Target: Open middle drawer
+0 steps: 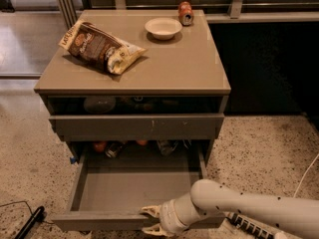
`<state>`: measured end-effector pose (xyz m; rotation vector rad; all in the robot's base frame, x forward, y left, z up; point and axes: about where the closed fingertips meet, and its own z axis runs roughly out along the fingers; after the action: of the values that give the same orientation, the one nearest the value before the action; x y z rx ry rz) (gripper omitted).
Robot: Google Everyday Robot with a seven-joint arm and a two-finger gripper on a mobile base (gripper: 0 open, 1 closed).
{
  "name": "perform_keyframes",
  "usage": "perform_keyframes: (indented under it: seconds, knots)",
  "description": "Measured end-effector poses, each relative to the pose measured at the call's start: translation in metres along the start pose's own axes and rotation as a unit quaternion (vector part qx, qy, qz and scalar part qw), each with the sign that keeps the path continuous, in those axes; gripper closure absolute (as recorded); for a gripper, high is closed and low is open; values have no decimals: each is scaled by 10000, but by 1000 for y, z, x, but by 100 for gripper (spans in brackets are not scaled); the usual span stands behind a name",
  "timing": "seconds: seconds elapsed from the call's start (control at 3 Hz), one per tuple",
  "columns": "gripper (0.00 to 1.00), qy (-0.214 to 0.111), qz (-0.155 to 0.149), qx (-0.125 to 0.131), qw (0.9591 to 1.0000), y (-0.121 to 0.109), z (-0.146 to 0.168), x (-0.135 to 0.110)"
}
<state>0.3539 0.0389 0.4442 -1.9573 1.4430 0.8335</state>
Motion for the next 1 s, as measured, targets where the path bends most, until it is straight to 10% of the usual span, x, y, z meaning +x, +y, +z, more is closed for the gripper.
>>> perform_keyframes:
  seconds: [1.0]
  knots:
    - [12,0,0,-1,10000,0,0,0]
